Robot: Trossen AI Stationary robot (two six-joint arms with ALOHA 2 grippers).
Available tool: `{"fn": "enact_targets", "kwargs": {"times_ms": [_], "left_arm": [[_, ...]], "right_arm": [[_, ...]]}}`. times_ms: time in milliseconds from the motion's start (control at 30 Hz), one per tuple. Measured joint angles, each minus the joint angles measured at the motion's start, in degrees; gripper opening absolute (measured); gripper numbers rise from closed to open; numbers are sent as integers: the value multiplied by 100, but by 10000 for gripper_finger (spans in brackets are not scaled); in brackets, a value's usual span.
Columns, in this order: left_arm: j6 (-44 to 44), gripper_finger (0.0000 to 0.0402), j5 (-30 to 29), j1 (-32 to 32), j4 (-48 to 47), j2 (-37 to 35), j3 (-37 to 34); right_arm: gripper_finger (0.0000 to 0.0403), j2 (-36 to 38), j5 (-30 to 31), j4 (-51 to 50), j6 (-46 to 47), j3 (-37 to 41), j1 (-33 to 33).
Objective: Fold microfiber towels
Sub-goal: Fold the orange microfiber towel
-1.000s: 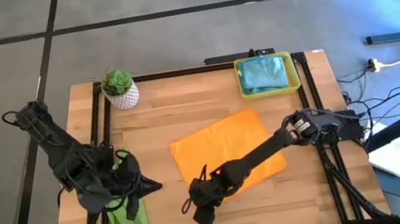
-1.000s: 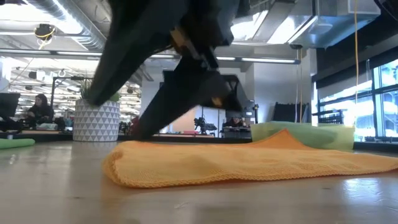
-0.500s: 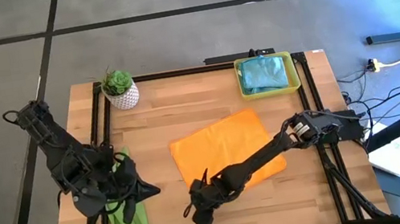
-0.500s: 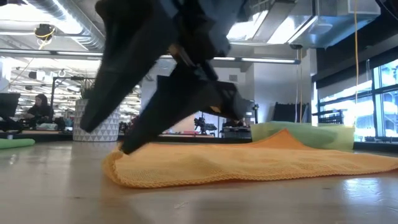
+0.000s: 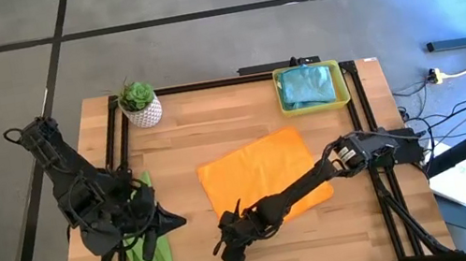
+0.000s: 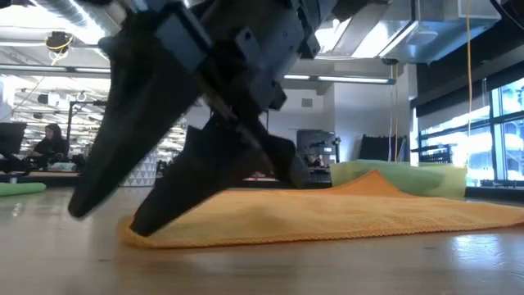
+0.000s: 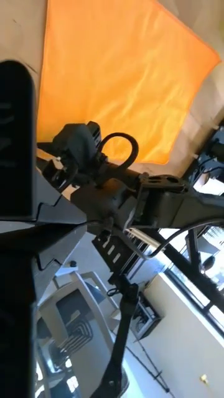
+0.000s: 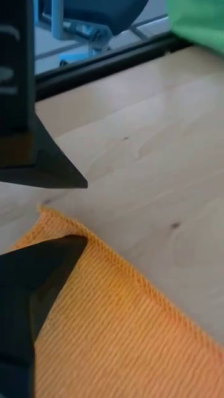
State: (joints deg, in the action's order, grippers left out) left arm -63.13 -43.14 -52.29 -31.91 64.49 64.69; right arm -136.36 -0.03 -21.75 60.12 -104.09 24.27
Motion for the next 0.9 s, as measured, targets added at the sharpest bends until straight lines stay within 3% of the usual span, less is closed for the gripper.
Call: {"fn": "enact_targets", "kwargs": {"times_ms": [233, 533, 667, 900], "left_arm": [[-324, 4, -76, 0, 106, 0, 0], [-320, 4, -91, 0, 185, 0, 0], [-247, 4, -96, 0, 182, 0, 0], [252, 4, -32, 4, 36, 0, 0]], "right_arm": [[118, -94, 26, 142, -94, -13, 50], [48, -125, 21, -2, -216, -13, 61], [7, -101, -223, -44, -340, -17, 64], [4, 227, -910, -608, -921, 4, 90]]}}
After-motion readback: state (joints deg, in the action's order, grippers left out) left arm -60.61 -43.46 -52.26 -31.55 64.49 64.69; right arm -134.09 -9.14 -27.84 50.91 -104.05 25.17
